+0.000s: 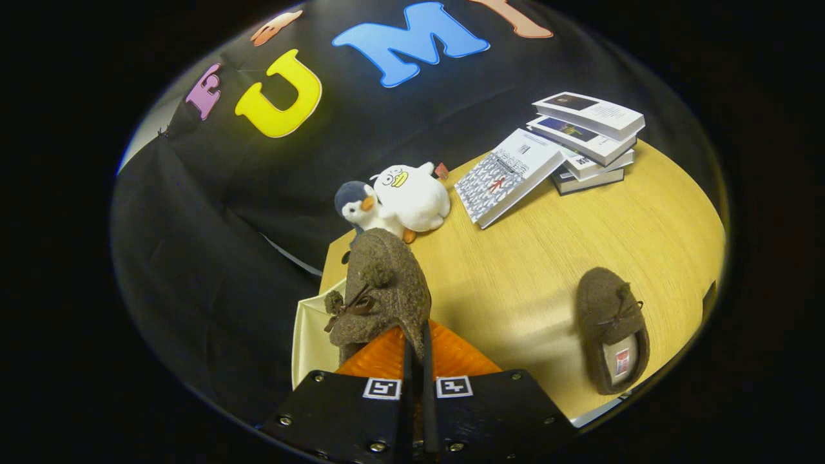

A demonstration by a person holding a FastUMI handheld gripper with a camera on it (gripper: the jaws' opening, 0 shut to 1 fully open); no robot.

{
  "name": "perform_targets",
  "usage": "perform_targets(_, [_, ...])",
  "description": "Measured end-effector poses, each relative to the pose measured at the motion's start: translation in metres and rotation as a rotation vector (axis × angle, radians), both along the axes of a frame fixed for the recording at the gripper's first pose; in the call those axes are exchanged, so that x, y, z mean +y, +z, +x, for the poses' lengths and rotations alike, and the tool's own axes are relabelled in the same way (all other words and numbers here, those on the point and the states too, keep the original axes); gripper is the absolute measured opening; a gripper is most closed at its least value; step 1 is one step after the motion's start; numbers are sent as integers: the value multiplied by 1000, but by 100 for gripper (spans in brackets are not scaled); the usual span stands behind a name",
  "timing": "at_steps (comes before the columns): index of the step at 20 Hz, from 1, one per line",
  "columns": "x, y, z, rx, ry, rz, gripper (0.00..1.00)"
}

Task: Open the storage box then place both shoes into the box .Put the left shoe in first, then the right shoe, with the right side of both shoes facing outward in a uniform manner.

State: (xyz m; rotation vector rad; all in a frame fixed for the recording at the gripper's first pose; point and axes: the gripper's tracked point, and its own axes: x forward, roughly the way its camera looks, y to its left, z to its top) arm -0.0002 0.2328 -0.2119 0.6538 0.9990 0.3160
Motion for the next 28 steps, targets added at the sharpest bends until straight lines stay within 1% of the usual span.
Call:
perform_targets(3, [33,22,8,-22,16,43,6])
perform_targets(6, [75,26,8,-34,51,56,6])
perform_targets(10, [123,8,-1,-13,90,40,6])
perform_targets(14, [158,-18,-15,35,119,20,6])
perform_targets(18, [183,-38,-28,68,136,8,6])
perform_targets(23, [195,-63,-51,112,173,-46,6])
perform_targets(26, [208,-70,-59,150,178,-18,6])
perform_targets(28, [212,-74,-59,151,187,-34,6])
